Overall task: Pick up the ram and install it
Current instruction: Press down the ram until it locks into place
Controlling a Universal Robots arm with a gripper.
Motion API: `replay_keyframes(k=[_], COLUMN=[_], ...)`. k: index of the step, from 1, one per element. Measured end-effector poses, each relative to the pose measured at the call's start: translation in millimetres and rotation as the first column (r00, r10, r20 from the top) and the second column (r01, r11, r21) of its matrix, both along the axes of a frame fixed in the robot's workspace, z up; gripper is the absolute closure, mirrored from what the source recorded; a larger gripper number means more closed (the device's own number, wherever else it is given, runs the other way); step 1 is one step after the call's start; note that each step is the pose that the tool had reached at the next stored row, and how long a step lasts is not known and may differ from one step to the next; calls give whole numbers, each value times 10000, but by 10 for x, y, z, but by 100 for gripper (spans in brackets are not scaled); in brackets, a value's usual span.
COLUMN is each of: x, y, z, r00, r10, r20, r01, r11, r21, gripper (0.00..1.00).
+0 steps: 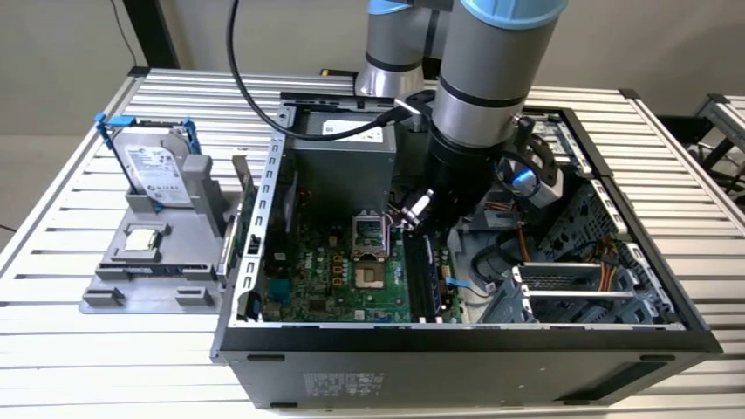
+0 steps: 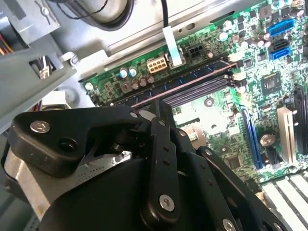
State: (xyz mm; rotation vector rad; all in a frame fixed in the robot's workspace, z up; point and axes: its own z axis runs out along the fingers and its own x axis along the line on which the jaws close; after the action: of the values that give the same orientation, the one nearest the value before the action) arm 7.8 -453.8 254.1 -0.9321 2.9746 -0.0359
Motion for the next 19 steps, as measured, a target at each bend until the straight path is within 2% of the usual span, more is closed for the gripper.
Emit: replay_keyframes(k=[5, 10, 15, 17, 19], x=[-14, -18, -20, -20, -20], y=[0, 0, -1, 0, 0], z=[-9, -19, -28, -30, -32], r00=[9983, 9920, 9797, 9721, 9628], r10=[576, 1264, 2003, 2345, 2703], r20=[-1, -2, 1, 2, 2], r01=[-576, -1264, -2003, -2345, -2703], r11=[9983, 9920, 9797, 9721, 9628], r21=[0, 0, -2, 0, 0], gripper=[100, 100, 100, 100, 100])
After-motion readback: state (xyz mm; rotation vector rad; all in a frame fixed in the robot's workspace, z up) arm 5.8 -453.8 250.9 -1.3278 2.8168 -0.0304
